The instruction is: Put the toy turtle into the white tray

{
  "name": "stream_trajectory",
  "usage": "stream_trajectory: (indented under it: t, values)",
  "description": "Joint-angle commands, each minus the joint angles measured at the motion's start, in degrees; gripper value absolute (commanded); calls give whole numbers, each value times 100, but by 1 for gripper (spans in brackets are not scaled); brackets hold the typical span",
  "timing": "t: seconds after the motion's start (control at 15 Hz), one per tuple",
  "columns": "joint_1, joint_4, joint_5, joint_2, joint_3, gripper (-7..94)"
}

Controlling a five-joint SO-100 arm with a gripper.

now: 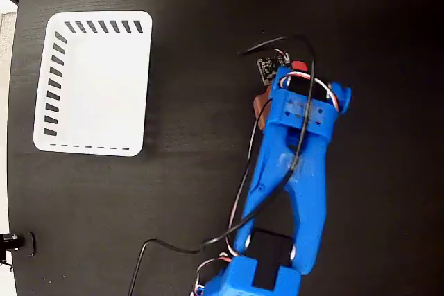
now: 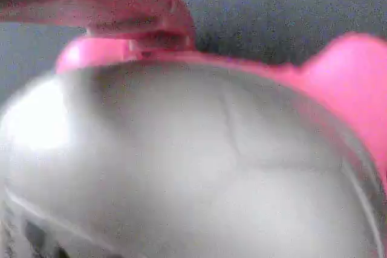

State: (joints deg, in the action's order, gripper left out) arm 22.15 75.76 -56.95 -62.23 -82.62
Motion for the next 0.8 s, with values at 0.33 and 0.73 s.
stream_trajectory:
  t: [0.33,0.73]
  values:
    - [176,9,-88,-264,0,15]
    - [246,88,475,-615,18,-4]
